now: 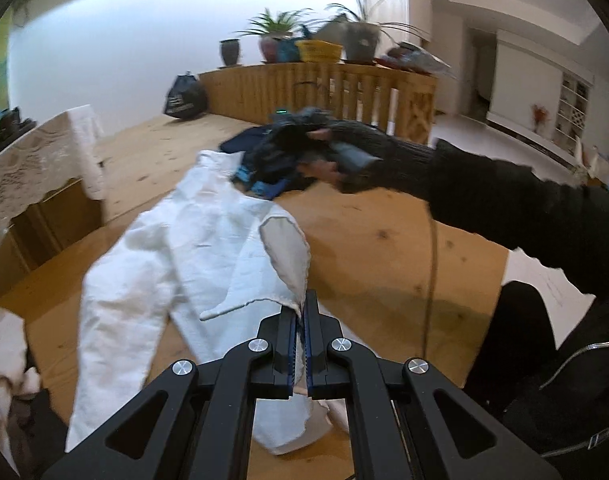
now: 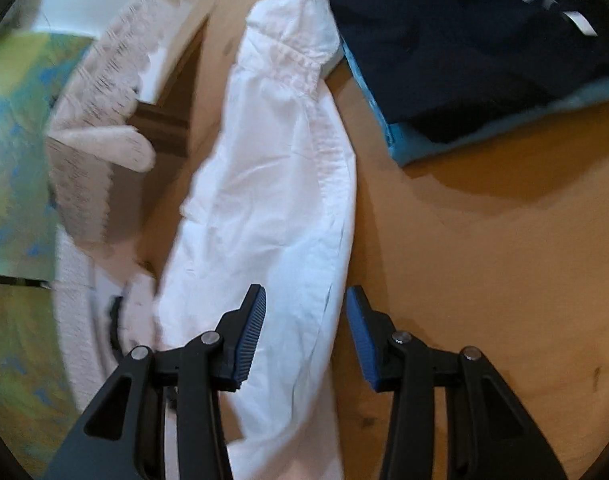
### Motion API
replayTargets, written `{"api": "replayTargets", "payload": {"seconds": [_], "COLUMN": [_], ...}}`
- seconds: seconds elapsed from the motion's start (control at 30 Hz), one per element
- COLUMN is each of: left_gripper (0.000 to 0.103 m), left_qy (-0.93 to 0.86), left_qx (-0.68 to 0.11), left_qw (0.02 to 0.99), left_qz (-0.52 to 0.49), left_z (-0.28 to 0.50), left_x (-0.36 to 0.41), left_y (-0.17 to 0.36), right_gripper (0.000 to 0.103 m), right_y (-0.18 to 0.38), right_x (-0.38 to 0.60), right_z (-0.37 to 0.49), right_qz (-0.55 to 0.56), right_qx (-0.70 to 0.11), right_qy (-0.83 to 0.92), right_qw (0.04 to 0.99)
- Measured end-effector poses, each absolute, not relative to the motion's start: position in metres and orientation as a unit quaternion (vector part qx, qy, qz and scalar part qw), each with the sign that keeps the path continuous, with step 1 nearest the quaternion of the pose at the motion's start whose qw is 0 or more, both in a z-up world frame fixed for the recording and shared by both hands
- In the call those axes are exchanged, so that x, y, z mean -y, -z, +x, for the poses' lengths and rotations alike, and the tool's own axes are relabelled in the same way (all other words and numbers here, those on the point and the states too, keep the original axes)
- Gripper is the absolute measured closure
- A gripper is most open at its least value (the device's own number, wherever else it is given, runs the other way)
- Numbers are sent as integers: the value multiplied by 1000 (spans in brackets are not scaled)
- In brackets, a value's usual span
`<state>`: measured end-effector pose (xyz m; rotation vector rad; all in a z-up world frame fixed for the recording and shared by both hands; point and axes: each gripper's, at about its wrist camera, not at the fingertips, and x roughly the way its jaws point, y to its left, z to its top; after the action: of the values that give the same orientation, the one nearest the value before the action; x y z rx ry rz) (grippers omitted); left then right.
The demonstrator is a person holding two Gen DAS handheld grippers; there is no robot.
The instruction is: Fold clothes
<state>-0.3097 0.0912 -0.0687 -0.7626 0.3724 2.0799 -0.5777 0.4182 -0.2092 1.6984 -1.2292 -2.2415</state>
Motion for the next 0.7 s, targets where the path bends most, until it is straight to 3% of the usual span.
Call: {"api": "replayTargets", "payload": {"seconds": [0.33,0.37,0.4,0.43,0.53,0.57,0.6,0.63,0.7], "left_gripper": [100,100,100,100,100,100,100,100,100], "left_qy": [-798,-793,-789,-786,-776,-773,-771,-769,-766], "left_qx": [-162,-165,-169,-173,-176,-176,-178,-180,-182], "left_qw": [480,485,489,492,503,505,506,508,509], "left_qz": [-326,-329,-330,-331,-339,-341,-343,-344,-347], "left_z": [-281,-279,-277,-275,-275,-275,-274,-273,-272], "left_x": [-129,-133,-137,-140,-148,-150,-151,-153,-157], "left_y": [75,77,79,81,87,89,91,93,95], "right_gripper": [61,68,85,90,89,82,60,49,45], "right_y": [227,226,225,225,223,223,223,223,223], "right_x": [-421,-423,-424,-426,-431,-432,-431,-429,-425], "right_z": [-590,-589,-589,-589,-588,-588,-589,-591,-593], "right_qz": [575,573,572,571,567,566,568,571,577], "right_qx": [391,389,387,385,380,378,373,367,354], "right_qy": [717,719,720,722,728,730,731,732,733], "right_qw": [59,60,60,61,63,63,63,63,63]}}
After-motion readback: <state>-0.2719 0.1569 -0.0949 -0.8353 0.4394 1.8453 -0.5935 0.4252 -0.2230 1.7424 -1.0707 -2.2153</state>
